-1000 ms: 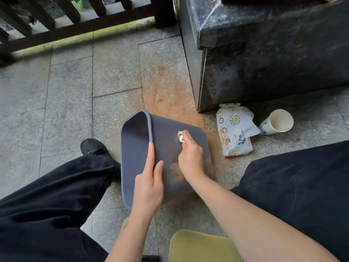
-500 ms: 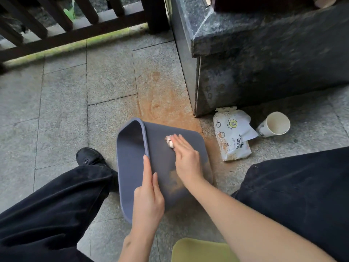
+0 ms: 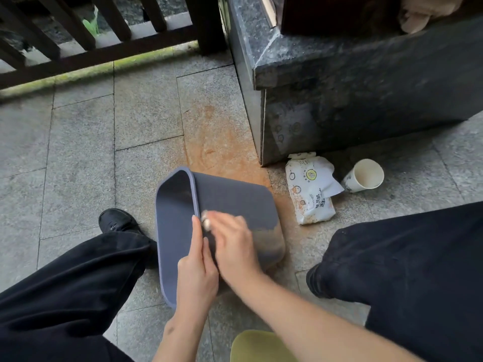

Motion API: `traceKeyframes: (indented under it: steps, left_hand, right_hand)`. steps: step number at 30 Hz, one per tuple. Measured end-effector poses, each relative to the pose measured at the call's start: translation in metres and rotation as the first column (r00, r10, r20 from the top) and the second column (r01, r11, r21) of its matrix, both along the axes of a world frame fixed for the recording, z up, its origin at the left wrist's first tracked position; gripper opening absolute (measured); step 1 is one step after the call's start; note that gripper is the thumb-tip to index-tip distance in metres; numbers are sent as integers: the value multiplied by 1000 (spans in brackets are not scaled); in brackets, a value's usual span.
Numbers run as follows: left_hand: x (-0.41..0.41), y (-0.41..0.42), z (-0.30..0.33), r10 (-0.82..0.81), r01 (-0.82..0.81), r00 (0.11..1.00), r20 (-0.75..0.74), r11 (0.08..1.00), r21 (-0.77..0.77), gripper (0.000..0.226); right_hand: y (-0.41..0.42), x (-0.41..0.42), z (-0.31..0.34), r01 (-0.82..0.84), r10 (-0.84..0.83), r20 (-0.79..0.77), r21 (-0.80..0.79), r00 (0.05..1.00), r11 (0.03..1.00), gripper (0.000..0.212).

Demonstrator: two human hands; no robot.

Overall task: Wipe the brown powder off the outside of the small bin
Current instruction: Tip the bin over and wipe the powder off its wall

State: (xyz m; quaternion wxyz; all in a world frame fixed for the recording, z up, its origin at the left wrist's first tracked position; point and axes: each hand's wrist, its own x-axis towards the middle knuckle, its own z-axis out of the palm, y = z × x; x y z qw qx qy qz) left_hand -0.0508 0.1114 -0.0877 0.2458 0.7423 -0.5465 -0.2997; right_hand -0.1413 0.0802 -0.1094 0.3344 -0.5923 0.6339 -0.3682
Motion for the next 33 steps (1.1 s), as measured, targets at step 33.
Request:
traceKeyframes:
  steps: [33]
  left_hand:
    - [-6, 43, 25, 94, -94, 990, -110, 996, 2, 53]
  right_hand:
    - [53, -36, 2, -86, 75, 66, 181, 995, 980, 26]
